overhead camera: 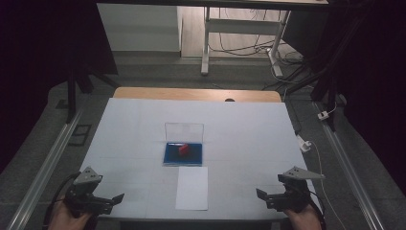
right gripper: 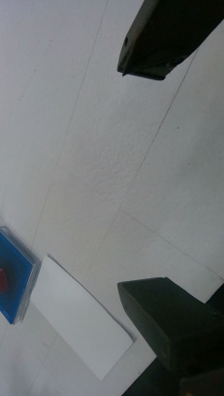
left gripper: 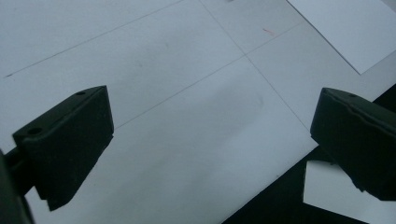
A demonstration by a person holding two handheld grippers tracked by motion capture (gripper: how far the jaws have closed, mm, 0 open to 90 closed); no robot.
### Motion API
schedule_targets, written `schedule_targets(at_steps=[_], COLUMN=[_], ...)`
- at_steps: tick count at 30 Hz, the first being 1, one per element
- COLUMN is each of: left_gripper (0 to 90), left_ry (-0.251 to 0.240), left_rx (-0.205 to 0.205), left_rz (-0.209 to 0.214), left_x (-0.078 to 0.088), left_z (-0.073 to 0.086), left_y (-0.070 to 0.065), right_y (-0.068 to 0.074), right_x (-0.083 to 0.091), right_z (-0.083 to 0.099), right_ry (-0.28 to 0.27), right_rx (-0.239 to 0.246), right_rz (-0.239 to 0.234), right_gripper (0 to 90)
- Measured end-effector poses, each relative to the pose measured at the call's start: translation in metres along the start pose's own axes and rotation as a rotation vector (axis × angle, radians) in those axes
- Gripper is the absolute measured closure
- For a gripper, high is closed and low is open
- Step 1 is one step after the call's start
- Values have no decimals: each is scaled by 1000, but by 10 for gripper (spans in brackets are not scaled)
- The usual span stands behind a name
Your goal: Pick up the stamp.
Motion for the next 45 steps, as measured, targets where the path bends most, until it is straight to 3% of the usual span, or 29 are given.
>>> schedule_targets(at_steps=[11,21,40,42,45], left_gripper=[0,0,0,0,0], left_ry=[-4,-33,-64,-75,-87], left_rx=[24,33,-48,-60,-60], left_rz=[2,49,152,190,213], left_x=[1,6,-5,-6,-8], left_z=[-1,-6,-22,-25,-30], left_y=[2,0,-16,-20,-24], right_y=[4,5,6,6,6], right_x=[-1,-3,-4,-4,-4], right_z=[0,1,1,2,1], right_ry=[8,22,27,29,29], right_rx=[32,19,25,24,23], right_rz=[-15,-48,-52,-53,-54], right_gripper=[1,1,2,2,2])
Point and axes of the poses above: each handheld gripper's, and its own axes: x roughly backward along the jaws, z roughly out of its underside, y roughly to its left, the point moved 9 cm from there along -x, roughly forward along the jaws, and after that the axes turned 10 degrees about x, right-handed, at the moved point
